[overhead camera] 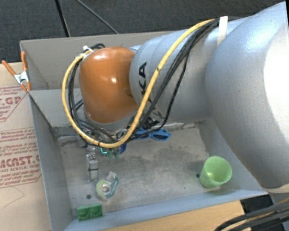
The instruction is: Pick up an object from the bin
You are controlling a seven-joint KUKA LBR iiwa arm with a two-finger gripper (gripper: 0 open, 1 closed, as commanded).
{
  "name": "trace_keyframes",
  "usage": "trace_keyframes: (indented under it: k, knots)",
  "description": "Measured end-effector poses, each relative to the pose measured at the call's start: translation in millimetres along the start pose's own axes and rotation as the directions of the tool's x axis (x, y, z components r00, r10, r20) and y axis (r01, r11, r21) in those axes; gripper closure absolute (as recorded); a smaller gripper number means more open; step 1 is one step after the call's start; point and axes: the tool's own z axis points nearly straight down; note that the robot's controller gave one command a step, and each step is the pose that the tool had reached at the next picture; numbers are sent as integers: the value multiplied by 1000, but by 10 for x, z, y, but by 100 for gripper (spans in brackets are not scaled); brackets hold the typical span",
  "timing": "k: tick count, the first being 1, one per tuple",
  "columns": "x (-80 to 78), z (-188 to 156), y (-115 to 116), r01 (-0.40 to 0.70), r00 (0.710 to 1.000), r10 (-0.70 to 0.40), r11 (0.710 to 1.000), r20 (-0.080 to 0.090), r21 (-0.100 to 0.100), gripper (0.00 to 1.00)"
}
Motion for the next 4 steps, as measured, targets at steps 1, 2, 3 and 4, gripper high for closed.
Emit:
trace_keyframes:
  k: [1,2,3,4]
  knots:
    - [330,922,-533,436,900,-436,900,1,2,0]
    - [304,892,-515,436,900,-436,900,12,1,100]
    - [312,901,-520,436,900,-436,900,9,1,0]
    - [343,813,-691,601,799,-601,799,6,3,0]
